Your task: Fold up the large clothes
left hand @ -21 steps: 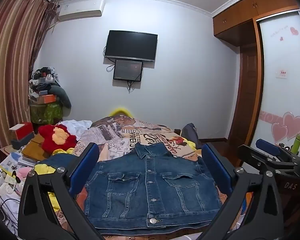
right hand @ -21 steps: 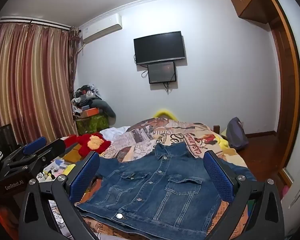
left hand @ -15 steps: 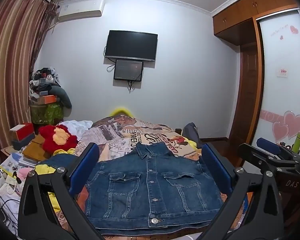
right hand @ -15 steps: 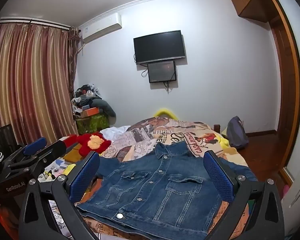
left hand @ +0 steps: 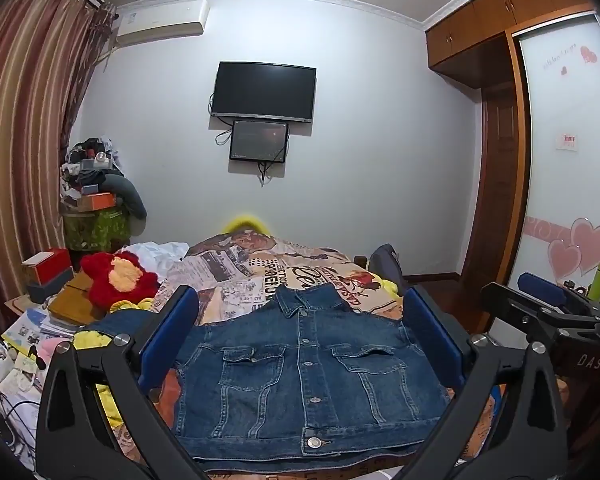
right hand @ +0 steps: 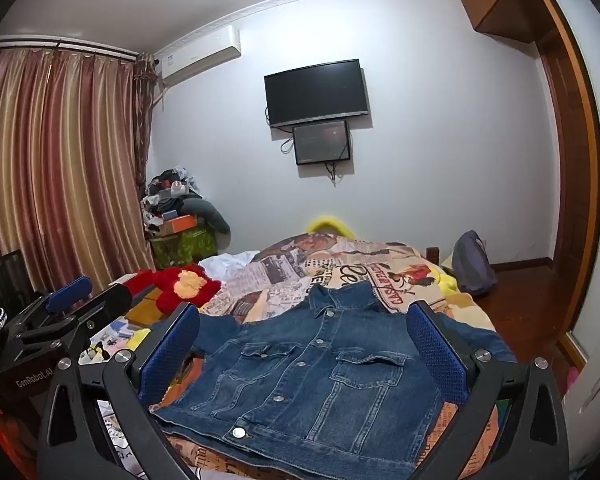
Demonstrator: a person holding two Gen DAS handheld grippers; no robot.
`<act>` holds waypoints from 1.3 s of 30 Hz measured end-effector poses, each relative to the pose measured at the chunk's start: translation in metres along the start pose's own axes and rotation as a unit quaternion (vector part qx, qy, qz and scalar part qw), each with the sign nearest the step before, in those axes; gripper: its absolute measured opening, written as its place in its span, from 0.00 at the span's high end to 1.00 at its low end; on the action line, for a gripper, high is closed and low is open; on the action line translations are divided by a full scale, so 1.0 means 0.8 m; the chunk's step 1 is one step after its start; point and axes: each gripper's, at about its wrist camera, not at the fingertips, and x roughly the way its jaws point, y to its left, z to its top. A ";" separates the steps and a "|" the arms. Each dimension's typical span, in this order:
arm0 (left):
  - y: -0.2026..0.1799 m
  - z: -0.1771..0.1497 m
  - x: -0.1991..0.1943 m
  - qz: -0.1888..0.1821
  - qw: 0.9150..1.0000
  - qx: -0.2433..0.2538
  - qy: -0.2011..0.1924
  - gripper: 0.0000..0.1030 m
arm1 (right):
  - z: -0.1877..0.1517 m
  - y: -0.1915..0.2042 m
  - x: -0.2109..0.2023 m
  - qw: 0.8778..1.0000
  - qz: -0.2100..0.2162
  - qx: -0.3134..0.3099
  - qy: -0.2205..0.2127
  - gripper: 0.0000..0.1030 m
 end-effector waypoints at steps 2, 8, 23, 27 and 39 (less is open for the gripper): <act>0.000 0.000 -0.001 0.001 1.000 0.001 -0.001 0.00 | 0.000 0.000 0.000 1.000 0.000 0.000 0.000 0.00; -0.002 0.000 0.001 -0.002 1.000 0.002 0.003 0.00 | -0.001 0.000 0.001 1.000 0.000 0.000 0.000 0.00; -0.002 0.003 0.005 -0.001 1.000 0.001 0.010 0.00 | -0.002 -0.002 0.004 1.000 0.001 -0.001 0.000 0.00; -0.002 0.002 0.008 0.001 1.000 0.000 0.011 0.00 | -0.002 -0.002 0.004 1.000 0.001 -0.002 -0.001 0.00; 0.001 0.000 0.014 0.006 1.000 -0.006 0.011 0.00 | -0.002 -0.002 0.005 1.000 0.000 -0.002 0.000 0.00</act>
